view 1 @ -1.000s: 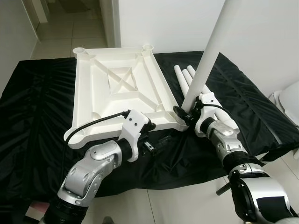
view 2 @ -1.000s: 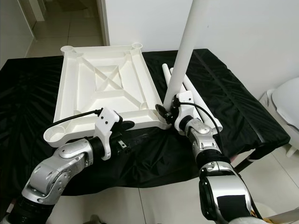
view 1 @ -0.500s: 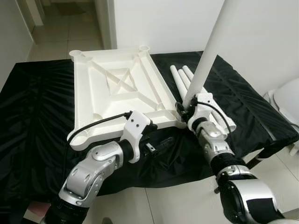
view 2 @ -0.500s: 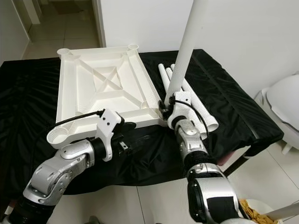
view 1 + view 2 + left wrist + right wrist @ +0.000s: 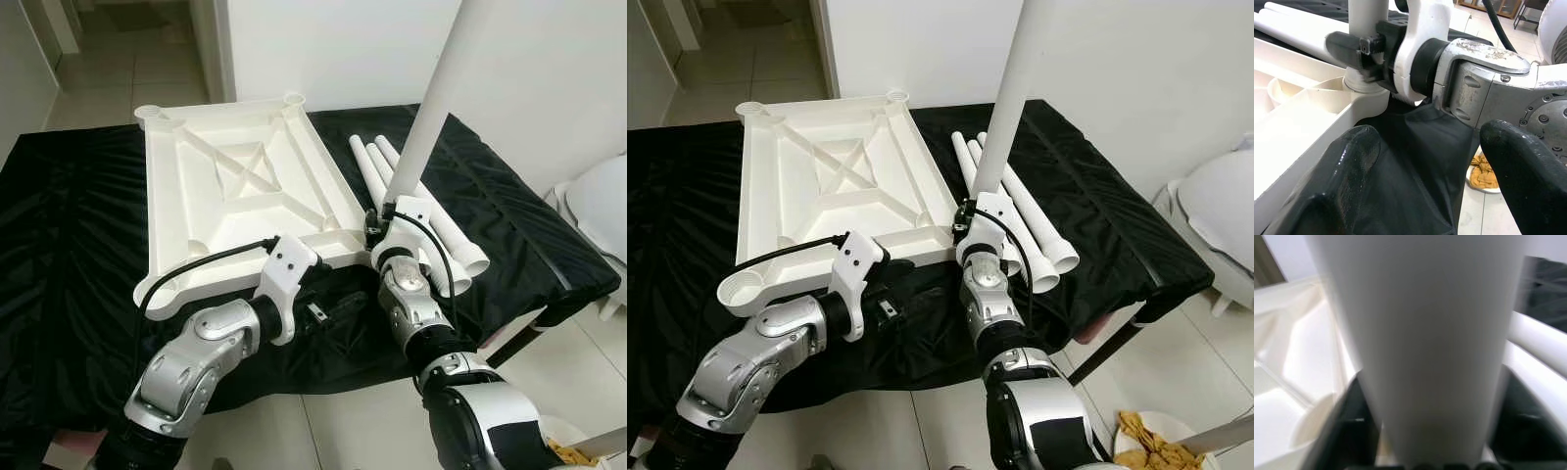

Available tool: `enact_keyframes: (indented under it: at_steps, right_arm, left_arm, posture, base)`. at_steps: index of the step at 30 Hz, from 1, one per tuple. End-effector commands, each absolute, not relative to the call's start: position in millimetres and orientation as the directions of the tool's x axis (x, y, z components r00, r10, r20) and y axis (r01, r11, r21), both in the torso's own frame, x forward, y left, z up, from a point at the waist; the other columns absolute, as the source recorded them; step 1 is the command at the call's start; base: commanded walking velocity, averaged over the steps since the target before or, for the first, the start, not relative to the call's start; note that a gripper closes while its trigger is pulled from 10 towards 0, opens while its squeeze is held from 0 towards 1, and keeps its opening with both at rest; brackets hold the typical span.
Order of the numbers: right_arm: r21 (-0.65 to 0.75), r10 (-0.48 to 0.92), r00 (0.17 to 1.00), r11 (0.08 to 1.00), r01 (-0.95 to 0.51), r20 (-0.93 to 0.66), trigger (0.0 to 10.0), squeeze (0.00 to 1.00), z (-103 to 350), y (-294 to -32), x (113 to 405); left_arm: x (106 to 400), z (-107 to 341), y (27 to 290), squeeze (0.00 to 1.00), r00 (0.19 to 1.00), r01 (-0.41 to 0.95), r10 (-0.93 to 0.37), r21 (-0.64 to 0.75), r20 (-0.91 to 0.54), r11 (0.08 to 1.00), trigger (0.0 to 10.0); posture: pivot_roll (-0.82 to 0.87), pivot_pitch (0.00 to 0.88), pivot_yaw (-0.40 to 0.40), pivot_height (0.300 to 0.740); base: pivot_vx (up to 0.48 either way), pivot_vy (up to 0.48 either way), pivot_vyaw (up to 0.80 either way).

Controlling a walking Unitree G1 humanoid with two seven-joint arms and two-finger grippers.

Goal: Building children table

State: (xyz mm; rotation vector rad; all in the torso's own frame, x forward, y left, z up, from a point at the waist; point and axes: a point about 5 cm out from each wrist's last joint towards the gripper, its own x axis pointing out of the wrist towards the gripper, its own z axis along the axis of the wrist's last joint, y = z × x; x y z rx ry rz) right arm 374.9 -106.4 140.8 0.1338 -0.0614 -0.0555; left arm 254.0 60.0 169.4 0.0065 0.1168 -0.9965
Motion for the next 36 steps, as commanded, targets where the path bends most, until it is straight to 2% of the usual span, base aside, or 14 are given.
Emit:
enact_keyframes:
  at_steps: [1,9,11,12,13,17,21,29,31,36]
  right_arm:
    - [0.157,-0.024,0.996,0.987,0.01,0.089,10.0,1.0,146,-107,376]
    - [0.177,0.098,0.982,0.976,-0.127,0.165,10.0,1.0,159,-115,377]
    - [0.139,0.18,0.965,0.968,-0.209,0.191,10.0,1.0,169,-125,379]
    - [0.131,0.216,0.957,0.961,-0.243,0.194,10.0,0.09,172,-128,380]
    - [0.104,0.26,0.946,0.953,-0.283,0.191,10.0,0.0,174,-132,380]
    - [0.065,0.364,0.916,0.923,-0.379,0.167,10.0,0.0,174,-136,378]
    - [-0.035,0.555,0.829,0.832,-0.554,0.071,10.0,0.0,161,-149,369]
    - [-0.088,0.605,0.796,0.793,-0.603,-0.008,10.0,0.0,151,-164,367]
    - [-0.111,0.598,0.8,0.792,-0.6,-0.053,10.0,0.0,149,-176,369]
    - [-0.117,0.6,0.798,0.789,-0.603,-0.061,10.0,0.0,150,-178,371]
  left_arm:
    - [251,167,58,0.0,0.512,0.852,-0.852,-0.058,-0.108,0.52,10.0]
    - [250,166,58,0.0,0.514,0.851,-0.851,-0.063,-0.106,0.522,10.0]
    - [250,166,58,0.0,0.513,0.851,-0.852,-0.062,-0.107,0.521,10.0]
    - [250,166,58,0.0,0.513,0.852,-0.852,-0.062,-0.107,0.521,10.0]
    - [251,166,58,0.0,0.513,0.851,-0.852,-0.061,-0.107,0.521,10.0]
    - [251,166,58,0.0,0.514,0.851,-0.851,-0.06,-0.107,0.522,10.0]
    - [252,167,59,0.0,0.515,0.851,-0.851,-0.06,-0.104,0.522,10.0]
    - [254,168,59,0.0,0.519,0.849,-0.849,-0.058,-0.102,0.526,10.0]
    - [255,170,60,0.0,0.523,0.846,-0.846,-0.057,-0.099,0.53,10.0]
    - [255,170,61,0.0,0.526,0.845,-0.845,-0.056,-0.099,0.532,10.0]
  posture:
    - [-0.03,0.001,-0.02,0.74]
    - [-0.03,0.007,-0.023,0.74]
    - [-0.04,0.007,-0.022,0.74]
    - [-0.04,0.008,-0.022,0.74]
    - [-0.04,0.007,-0.021,0.74]
    - [-0.04,0.009,-0.019,0.74]
    - [-0.05,0.016,-0.011,0.74]
    - [-0.05,0.023,-0.005,0.74]
    - [-0.04,0.024,-0.003,0.74]
    - [-0.04,0.024,-0.001,0.74]
  base:
    - [0.0,0.0,0.0]
    - [0.0,0.0,0.0]
    - [0.0,0.0,0.0]
    - [0.0,0.0,0.0]
    - [0.0,0.0,0.0]
    - [0.0,0.0,0.0]
    - [0.0,0.0,0.0]
    - [0.0,0.0,0.0]
    - [0.0,0.0,0.0]
    - [0.0,0.0,0.0]
